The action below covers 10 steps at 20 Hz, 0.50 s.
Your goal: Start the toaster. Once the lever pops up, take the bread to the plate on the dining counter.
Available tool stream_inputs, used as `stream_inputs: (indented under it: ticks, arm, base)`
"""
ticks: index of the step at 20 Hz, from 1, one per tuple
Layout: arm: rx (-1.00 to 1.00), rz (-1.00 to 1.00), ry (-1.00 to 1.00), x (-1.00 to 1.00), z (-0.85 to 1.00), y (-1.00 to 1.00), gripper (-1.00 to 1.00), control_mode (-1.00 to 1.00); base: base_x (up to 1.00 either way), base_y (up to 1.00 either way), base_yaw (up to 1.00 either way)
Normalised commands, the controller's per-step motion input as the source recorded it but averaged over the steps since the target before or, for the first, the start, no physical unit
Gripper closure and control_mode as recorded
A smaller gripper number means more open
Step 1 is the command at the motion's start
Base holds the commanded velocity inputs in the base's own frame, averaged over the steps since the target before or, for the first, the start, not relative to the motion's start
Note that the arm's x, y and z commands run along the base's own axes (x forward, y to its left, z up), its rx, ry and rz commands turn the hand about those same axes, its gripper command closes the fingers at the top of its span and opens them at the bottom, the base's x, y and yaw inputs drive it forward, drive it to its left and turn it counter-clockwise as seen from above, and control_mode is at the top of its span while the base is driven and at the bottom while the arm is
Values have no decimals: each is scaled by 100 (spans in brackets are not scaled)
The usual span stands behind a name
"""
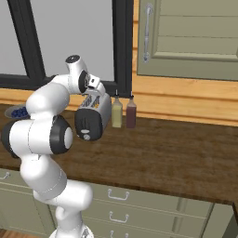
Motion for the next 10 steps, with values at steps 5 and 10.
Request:
stream_inputs:
  ticks: [5, 10]
  arm:
    - [0, 0, 0, 0, 0, 0, -100, -100]
    - [0, 0, 0, 0, 0, 0, -100, -100]
  base:
    - [0, 0, 0]
    - [0, 0, 0]
